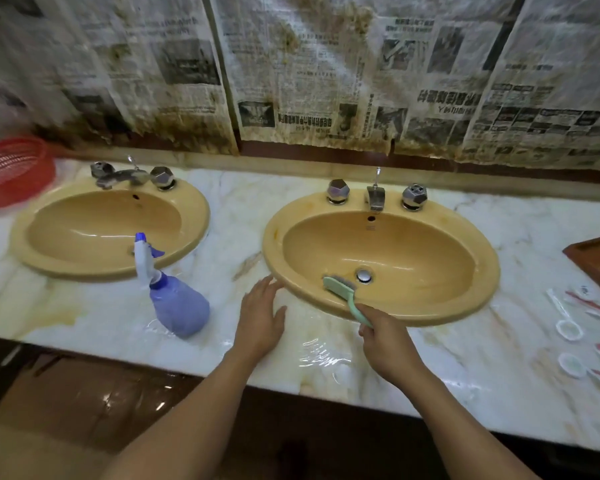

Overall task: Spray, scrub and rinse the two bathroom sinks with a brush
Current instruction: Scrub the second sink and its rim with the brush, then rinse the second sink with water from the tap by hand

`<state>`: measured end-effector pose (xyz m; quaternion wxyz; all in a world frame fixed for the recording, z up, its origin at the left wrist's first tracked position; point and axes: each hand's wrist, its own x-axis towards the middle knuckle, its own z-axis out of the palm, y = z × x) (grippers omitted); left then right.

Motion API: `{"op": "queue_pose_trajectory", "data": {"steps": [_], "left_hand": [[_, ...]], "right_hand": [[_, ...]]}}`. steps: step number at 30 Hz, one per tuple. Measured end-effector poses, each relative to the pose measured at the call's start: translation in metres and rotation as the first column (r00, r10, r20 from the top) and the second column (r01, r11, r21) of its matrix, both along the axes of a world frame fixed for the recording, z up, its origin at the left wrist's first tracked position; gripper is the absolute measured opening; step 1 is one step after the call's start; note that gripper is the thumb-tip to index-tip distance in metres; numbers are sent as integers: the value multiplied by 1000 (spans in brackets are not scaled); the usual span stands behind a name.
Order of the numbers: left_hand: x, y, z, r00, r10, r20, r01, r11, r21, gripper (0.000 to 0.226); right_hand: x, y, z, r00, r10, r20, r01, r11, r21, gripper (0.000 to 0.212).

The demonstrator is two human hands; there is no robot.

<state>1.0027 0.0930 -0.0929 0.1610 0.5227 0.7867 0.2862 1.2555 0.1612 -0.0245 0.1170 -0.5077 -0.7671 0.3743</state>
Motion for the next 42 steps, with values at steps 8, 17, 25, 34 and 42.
{"op": "queue_pose_trajectory", "data": {"steps": [8, 17, 25, 34, 42], "left_hand": [[-54, -53, -12, 976, 210, 57, -206, 976, -74, 44], [-56, -53, -23, 976, 218, 1, -218, 976, 8, 41], [-53, -48, -16, 972, 236, -18, -237, 970, -62, 34], [-11, 35, 1, 952, -104, -287, 155, 975, 161, 29], [-3, 117, 3, 795, -456, -399, 302, 869, -392, 64]], "right_hand": [[-130, 13, -12, 972, 207, 115, -219, 970, 103, 51], [-239, 38, -31, 852, 318, 417, -434, 873, 222, 39], [-233, 69, -23, 883, 412, 225, -458, 860, 225, 39], [-62, 178, 34, 986, -116, -118, 150, 927, 344, 26], [6, 318, 32, 935, -294, 197, 267, 952, 150, 42]]}}
